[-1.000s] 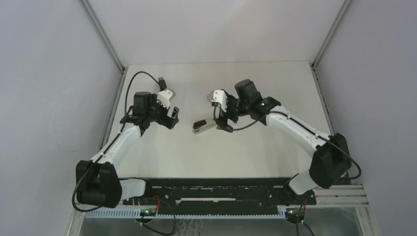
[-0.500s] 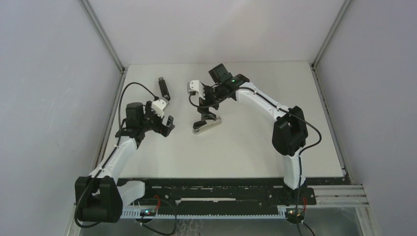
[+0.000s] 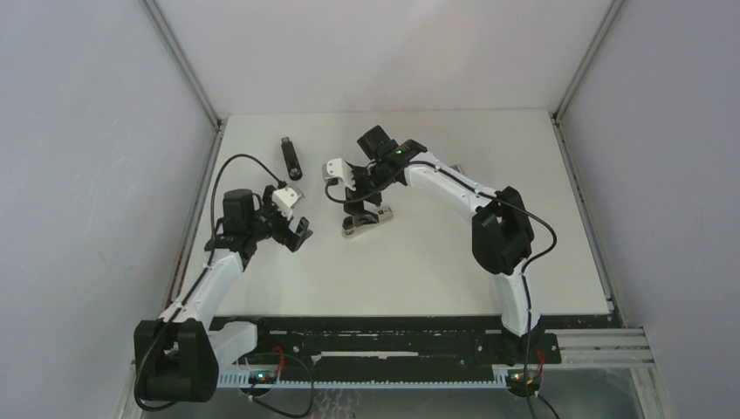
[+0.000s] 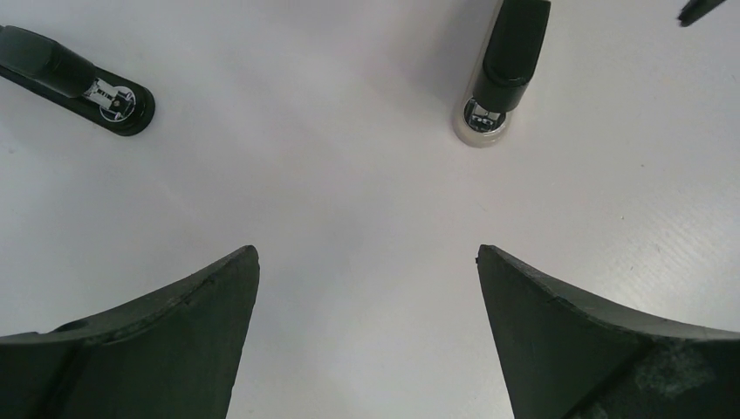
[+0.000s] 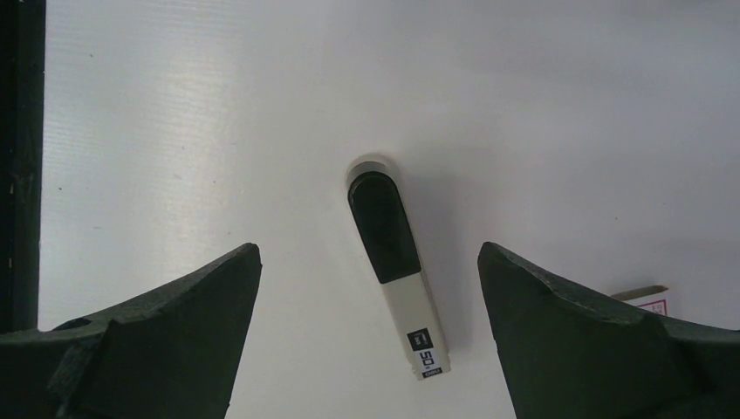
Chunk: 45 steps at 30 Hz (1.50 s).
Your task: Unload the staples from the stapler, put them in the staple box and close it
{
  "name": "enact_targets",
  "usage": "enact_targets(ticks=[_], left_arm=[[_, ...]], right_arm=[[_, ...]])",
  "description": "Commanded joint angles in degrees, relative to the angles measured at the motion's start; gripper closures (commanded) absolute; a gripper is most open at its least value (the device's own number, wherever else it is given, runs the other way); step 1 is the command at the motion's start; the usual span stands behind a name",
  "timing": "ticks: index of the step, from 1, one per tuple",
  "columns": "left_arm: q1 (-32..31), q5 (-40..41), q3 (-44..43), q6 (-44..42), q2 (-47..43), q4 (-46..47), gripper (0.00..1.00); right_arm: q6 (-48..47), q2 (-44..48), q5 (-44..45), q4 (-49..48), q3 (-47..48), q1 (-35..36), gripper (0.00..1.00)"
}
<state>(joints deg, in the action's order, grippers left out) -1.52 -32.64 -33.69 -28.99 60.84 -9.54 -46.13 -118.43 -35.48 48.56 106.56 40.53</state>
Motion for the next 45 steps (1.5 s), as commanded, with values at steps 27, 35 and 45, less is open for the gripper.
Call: enact_targets(ticks=[27,35,45], left_arm=[[4.49,-11.08,-2.86,-11.47,3.86,-9.09,0.00],[4.58,-11.54,-3.47,-12.10,4.75,-10.40,0.00],[4.68,-12.54,-5.53,-13.25,7.75,-13.17,0.00]], right_arm=[[-4.65,-12.26,-6.41,4.39,8.96,1.51,0.28],[-3.11,-14.60,-4.88,3.73,10.99,1.74,0.33],[-3.65,-14.08,-5.66,4.99,11.03,1.09,0.59]])
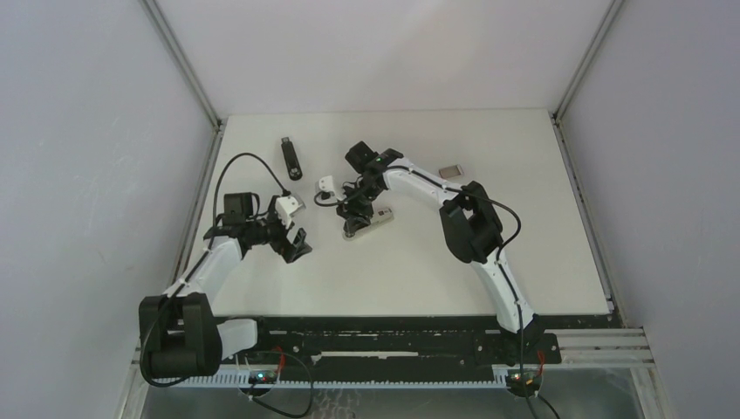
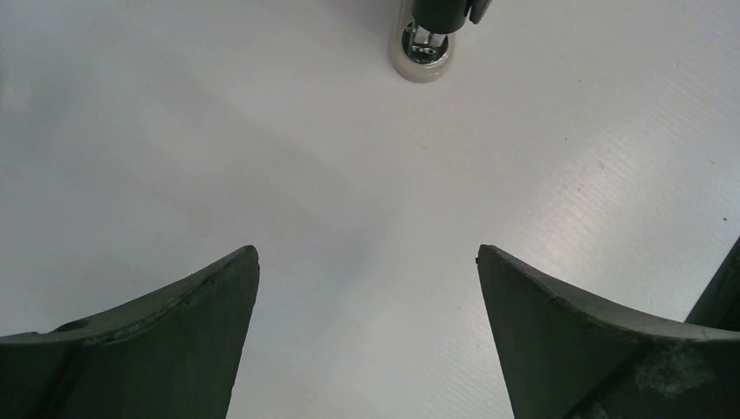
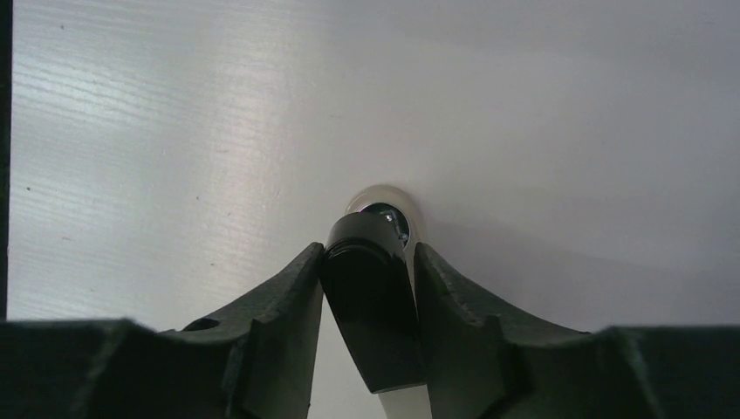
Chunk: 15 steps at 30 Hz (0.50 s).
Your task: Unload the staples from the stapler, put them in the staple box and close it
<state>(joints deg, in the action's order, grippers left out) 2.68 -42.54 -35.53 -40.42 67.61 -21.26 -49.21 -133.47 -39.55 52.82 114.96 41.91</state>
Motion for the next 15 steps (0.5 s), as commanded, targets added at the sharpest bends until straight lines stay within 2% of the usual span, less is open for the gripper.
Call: enact_targets(ticks=[1,7,15], left_arm=[[0.49,-2.70,-3.89,-1.98,1.22,-1.72,0.00],[0.42,-2.87,-4.38,-1.79,2.18,-1.52,0.00],[0.48,-4.15,-5.87,-1.15,3.88,-1.26,0.00]], right_arm=[[-0.61,1.08,-1.77,0.78,2.64,-0.40,0.61],[-0.33,2.20,-2.64,1.36,2.55,-0.77,0.67],[6.05,6.72,-3.20,-2.56,-0.52,-1.58,0.80]])
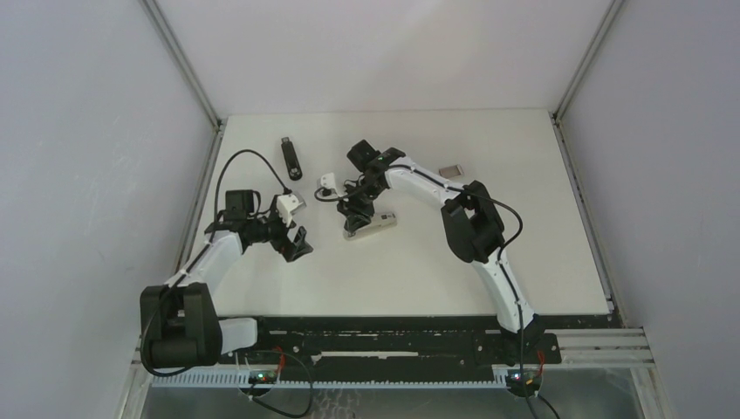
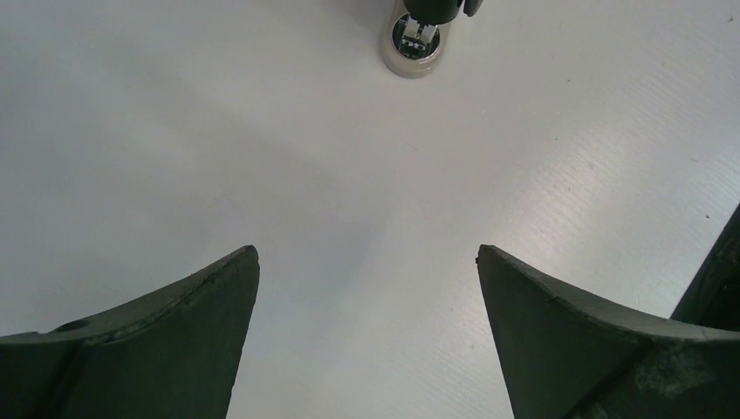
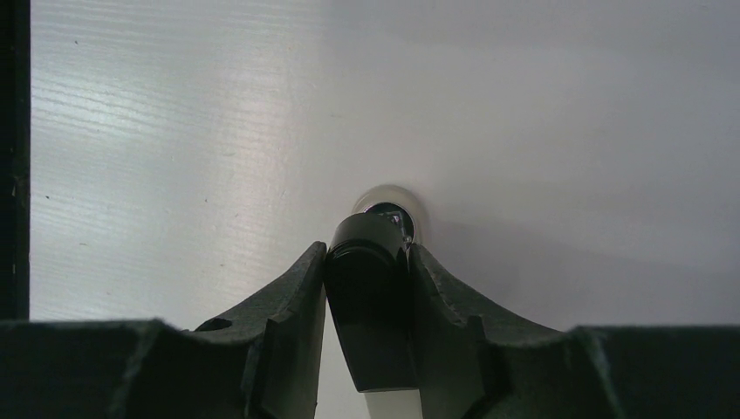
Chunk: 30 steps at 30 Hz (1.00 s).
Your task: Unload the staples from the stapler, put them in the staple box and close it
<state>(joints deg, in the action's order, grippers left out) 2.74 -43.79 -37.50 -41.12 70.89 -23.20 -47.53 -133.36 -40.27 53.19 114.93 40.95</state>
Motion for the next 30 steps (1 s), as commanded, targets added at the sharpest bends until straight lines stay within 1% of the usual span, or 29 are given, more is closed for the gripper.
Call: enact_targets(ticks=[1,6,12,15,17,19,22,24,26,28,30], left_arm=[[0.39,-3.08,-4.03,-0.29,0.83,0.84,0.00],[0.35,-4.52,-5.04,0.97,2.14,2.96,0.00],[-0.90,-6.21,-6.98,2.99,5.77,7.78,0.00],[-3.47,-3.87,-9.67,5.64,8.99,8.89,0.00],[-5.48,-1.57,-11.45,9.15,11.13,9.96,0.00],[-6.94,1.64,-12.78,15.42,13.15,12.53,0.00],[-8.12,5.64,-15.94,18.77,16.28,10.37,0.02],[-8.16,5.99,-19.22,20.55,17.67,6.86,0.02],[-8.04,4.11,-23.68,22.77,18.88,1.24,0.05],[-8.06,2.54,-26.51,27.86,19.57,1.01,0.06],[-8.28,-0.91,-28.26,32.68,20.86,1.46,0.06]], right_arm=[[5.43,7.63,-2.48,-4.04,-1.75,-0.75,0.82],[11.31,12.76,-1.58,-11.01,-8.52,-1.84,0.96],[18.01,18.82,-2.50,-21.01,-18.18,-4.61,0.97],[21.92,20.96,-4.17,-25.51,-22.03,-6.30,0.98],[23.68,22.09,-5.20,-27.81,-24.15,-7.10,0.98],[24.61,23.43,-5.56,-29.92,-26.56,-7.41,0.98],[25.11,25.36,-4.97,-32.80,-29.55,-7.33,0.98],[25.52,25.83,-4.65,-33.57,-30.25,-7.33,0.98],[26.18,26.15,-4.41,-34.22,-30.57,-7.50,0.98],[26.95,26.65,-4.17,-35.37,-31.24,-7.83,0.99],[27.63,27.04,-3.87,-36.30,-31.75,-8.18,0.99]])
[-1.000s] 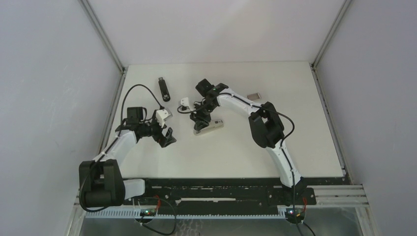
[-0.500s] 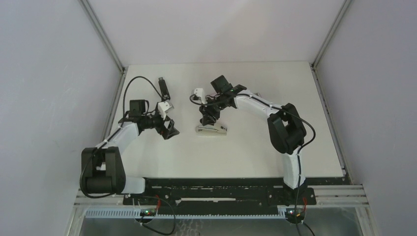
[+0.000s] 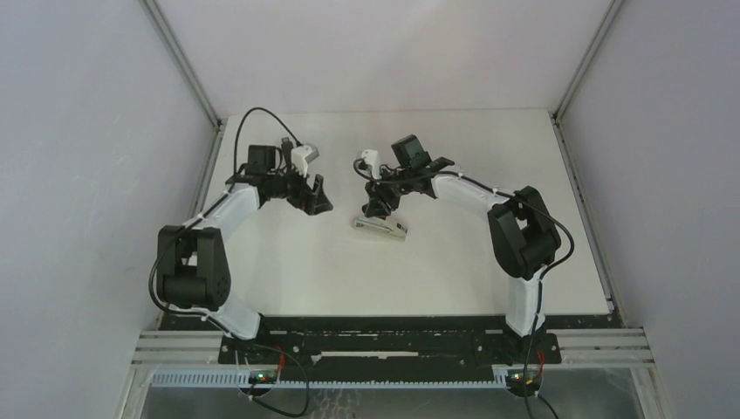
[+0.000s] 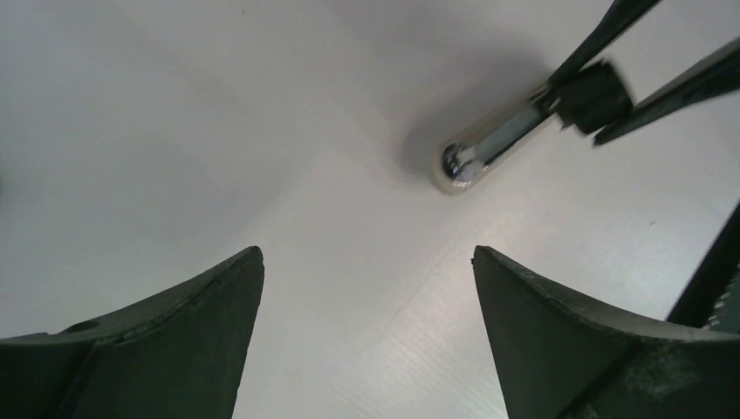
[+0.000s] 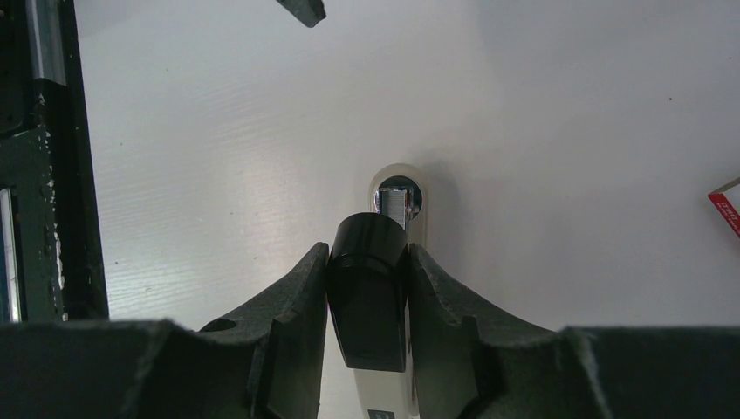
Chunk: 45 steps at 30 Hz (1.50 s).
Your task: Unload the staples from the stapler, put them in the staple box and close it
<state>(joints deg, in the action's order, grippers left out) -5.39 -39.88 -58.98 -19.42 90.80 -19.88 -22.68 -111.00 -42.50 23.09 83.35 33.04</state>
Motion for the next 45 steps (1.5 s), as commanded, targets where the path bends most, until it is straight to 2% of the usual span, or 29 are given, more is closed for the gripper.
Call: enact_targets(ticks=[1,5,12,17,22,27,31,34,45], left_arm=[[-0.46,-6.40,-7.75,13.27,1.70,-1.81,0.06],[-1.42,-11.09,-10.52,22.14,4.95,-0.12,0.07],[-3.12,-16.05,-4.43,45.26,9.72,17.31,0.10],[-4.61,-15.93,-2.49,54.06,11.12,25.39,0.13],[-5.49,-16.00,-1.73,56.81,12.35,27.03,0.17],[-5.42,-15.59,-1.42,57.13,15.00,27.17,0.30],[-5.41,-15.53,-1.75,57.40,16.61,27.06,0.31],[-5.33,-15.28,-1.95,56.32,17.30,26.09,0.36],[-5.30,-14.70,-1.77,54.50,19.23,24.10,0.37]], right_arm=[[3.19,4.80,-1.51,-6.41,-0.22,-0.45,0.99],[4.21,5.15,-0.63,-7.19,-0.52,-0.86,0.99],[5.39,5.18,1.79,-7.97,-0.98,-0.78,0.99],[5.29,5.68,2.25,-7.94,-1.54,-0.69,0.98],[5.25,5.56,2.41,-8.05,-1.70,-0.69,0.99],[4.90,5.36,2.58,-8.02,-1.70,-0.43,0.99],[4.61,5.27,2.60,-7.78,-1.66,-0.50,0.99],[4.56,5.36,2.44,-7.66,-1.65,-0.67,0.98],[4.97,5.62,1.99,-7.83,-1.61,-0.69,0.98]])
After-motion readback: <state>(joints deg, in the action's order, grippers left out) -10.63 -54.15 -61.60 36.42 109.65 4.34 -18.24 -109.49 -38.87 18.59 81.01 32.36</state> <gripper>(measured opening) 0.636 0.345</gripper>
